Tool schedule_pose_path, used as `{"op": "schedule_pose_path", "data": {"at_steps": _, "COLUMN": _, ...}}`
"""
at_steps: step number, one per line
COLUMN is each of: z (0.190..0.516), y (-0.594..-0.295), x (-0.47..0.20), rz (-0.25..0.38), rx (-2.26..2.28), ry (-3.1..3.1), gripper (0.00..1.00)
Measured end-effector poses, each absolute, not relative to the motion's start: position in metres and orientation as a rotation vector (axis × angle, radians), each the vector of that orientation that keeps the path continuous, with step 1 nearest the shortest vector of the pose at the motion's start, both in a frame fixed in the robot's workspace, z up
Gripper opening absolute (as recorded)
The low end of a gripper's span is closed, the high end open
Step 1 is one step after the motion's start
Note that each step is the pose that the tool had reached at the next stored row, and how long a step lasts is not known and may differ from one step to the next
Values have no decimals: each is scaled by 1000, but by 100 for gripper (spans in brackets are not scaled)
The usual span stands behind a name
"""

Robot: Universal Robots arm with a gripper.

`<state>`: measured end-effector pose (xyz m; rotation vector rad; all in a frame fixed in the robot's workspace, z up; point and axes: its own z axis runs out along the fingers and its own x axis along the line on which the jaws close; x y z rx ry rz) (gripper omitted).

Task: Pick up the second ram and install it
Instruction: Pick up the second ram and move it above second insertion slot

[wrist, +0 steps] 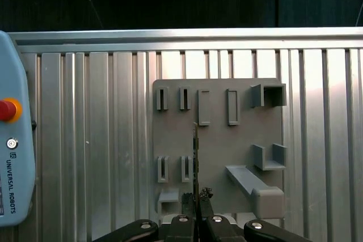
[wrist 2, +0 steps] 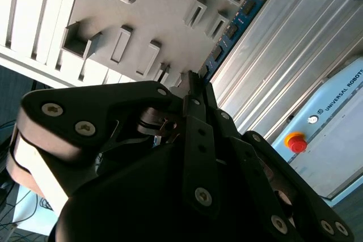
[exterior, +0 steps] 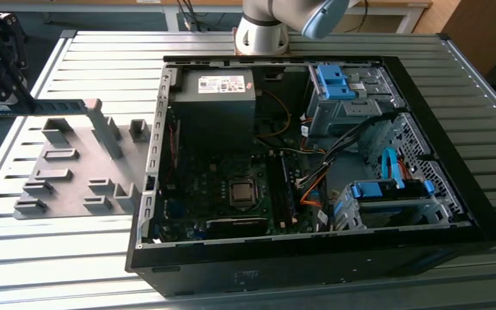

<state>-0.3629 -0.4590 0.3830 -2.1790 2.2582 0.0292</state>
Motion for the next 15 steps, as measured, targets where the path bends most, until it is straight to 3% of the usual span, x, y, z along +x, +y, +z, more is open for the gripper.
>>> {"op": "schedule_pose_path", "data": {"at_steps": 15, "z": 383, "y": -459, "x": -359, "rz": 29, "rx": -2179, "ry": 2258, "gripper": 14}}
